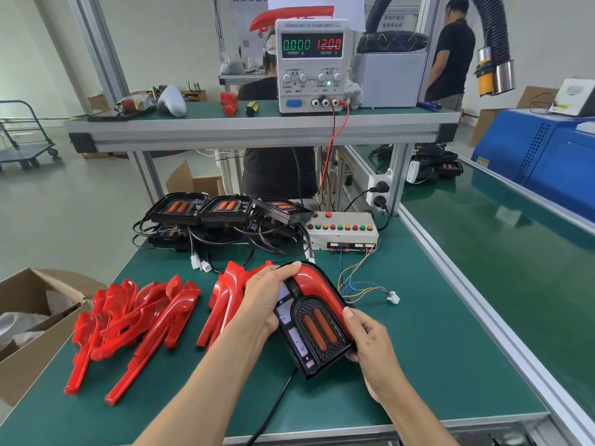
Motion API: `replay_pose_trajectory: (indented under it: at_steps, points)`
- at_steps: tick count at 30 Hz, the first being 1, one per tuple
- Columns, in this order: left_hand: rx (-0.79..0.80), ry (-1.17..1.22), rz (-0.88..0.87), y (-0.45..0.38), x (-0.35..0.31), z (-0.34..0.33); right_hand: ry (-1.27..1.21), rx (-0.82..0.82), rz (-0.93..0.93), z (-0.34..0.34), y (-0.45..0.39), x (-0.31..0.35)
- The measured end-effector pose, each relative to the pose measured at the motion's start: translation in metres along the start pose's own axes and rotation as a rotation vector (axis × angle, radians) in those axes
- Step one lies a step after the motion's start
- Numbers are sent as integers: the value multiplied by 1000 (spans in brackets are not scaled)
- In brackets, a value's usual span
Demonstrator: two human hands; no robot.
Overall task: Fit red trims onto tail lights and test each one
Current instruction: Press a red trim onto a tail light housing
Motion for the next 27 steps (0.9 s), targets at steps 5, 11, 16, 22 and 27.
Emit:
replay_pose_trajectory:
  at_steps: [5,11,16,22,27]
  points:
    - [36,-63,-34,5,-2,0,354,104,48,9,-14,23]
    - [82,-86,-62,12,11,-18,514,86,65,-10,-33,38]
    - [93,-102,-87,15,13,-21,600,-46,131,0,-28,30]
    - [97,-117,-108,17,13,-22,608,-67,137,0,-29,30]
    - [114,-125,-81,18,12,-21,577,-66,129,-1,-28,31]
Point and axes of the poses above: each hand's wrist, its own y-axis away from the middle knuckle, its own z-axis out of the back of the hand, x = y × z, the point moved 6 cm from there along -y, towards the middle knuckle, and after that the axes turned 3 degrees about x, right-handed, at the moved point
